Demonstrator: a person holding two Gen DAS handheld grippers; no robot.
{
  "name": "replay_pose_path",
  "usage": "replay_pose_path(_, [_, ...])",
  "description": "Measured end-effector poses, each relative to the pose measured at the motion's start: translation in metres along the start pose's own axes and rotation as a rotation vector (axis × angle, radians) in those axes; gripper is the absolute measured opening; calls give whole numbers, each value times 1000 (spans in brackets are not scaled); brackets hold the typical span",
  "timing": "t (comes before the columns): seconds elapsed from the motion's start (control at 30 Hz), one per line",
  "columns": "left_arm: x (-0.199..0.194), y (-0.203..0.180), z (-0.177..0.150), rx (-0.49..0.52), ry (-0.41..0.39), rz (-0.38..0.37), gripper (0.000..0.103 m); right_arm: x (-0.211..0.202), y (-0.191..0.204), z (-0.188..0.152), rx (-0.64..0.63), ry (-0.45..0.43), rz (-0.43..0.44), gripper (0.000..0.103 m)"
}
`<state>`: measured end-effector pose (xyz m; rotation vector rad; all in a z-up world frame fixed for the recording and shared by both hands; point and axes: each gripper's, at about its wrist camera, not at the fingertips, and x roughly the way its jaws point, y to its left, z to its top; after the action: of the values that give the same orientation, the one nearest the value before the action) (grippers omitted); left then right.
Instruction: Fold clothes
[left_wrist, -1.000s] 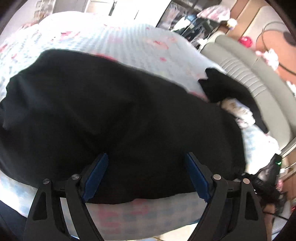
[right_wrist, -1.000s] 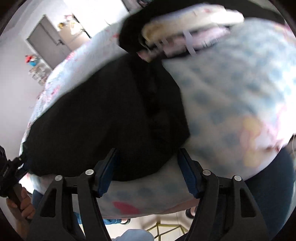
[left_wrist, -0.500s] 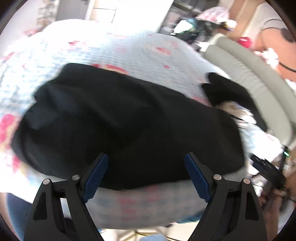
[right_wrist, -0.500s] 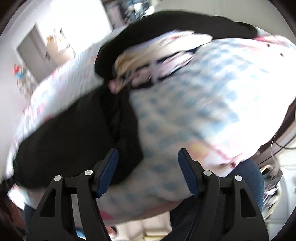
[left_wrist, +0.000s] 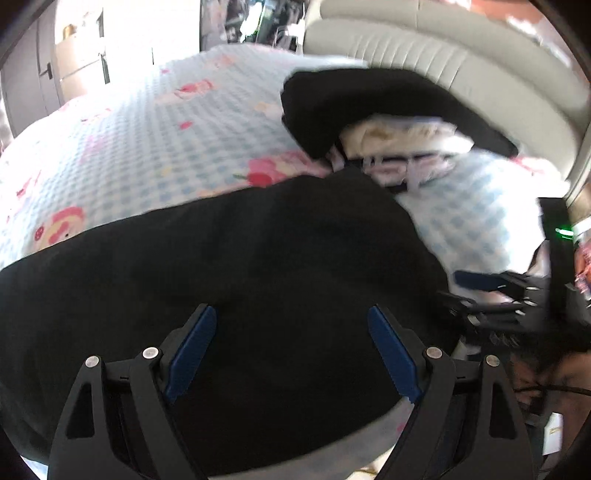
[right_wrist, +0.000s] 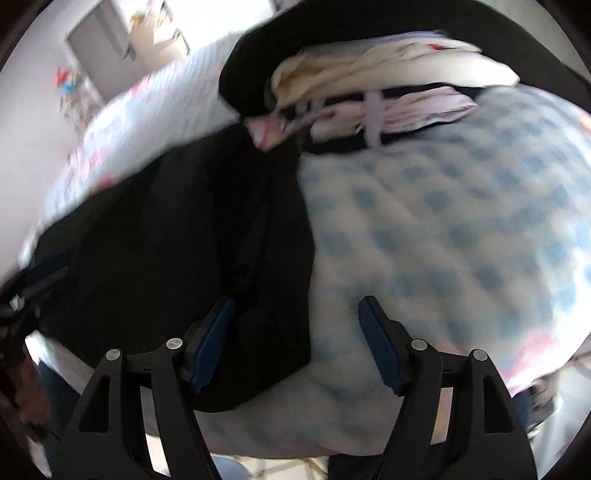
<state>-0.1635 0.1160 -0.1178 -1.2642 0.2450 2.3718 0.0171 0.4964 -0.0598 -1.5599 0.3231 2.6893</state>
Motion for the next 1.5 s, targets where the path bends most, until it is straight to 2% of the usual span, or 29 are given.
replay_pose_path(0.1, [10,0,-11,22,47,41,88,-3,-5,-16,-11,23,-8,71])
replay_pose_path(0.23, [13,4,-17,27,58,35,89,-8,-15,-37,17,36,-26,71])
replay_pose_path(0.4, [6,10,-20,24,53,6,89,-20,-23,-44,52,39,-79,71])
replay_pose_path(0.47, [0,11,-21,20,39,-4,89,-28,-25,-44,62,18,-54,71])
replay_pose_path(0.6, [-21,12,-21,-8,-31,-69,89,-47,-28,-41,109,-52,5,70])
replay_pose_path(0.73, [-43,24,-24,-66,-96,7,89,-61,-18,-31,127,-138,58,70])
replay_pose_path(0.87, [-65,74,-40,-210,-156,24,89,-53,11,-9,60,-168,135,73])
replay_pose_path(0.97, [-64,127,-60,-285,-115,-10,88,-40,38,-3,-34,-165,141,71])
replay_pose_path(1.0, [-66,142,-66,-295,-101,-16,88,-31,42,-5,-63,-141,89,69])
replay_pose_path(1.03, [-69,158,-72,-306,-86,-21,76,-21,43,-8,-92,-113,21,67])
replay_pose_path(1.07, [-75,170,-76,-308,-81,-4,74,-11,45,-11,-121,-84,-48,68])
replay_pose_path(1.13, [-93,195,-89,-297,-102,202,77,-6,27,-17,-43,-58,-38,70])
replay_pose_path(1.2, [-100,237,-106,-367,-58,344,80,-9,9,-20,52,-47,-19,70])
replay_pose_path(1.23, [-102,259,-115,-429,-41,342,83,-12,8,-20,63,-48,-22,70])
replay_pose_path(1.27, [-107,279,-124,-507,-45,288,83,-15,9,-19,66,-51,-26,70])
replay_pose_path(1.33, [-121,303,-136,-617,-110,222,76,-26,17,-15,57,-74,-46,70])
replay_pose_path(1.4, [-128,308,-136,-623,-162,179,76,-39,28,-9,32,-126,-34,70])
replay_pose_path(1.5, [-121,301,-124,-559,-167,192,76,-50,53,3,-22,-191,23,72])
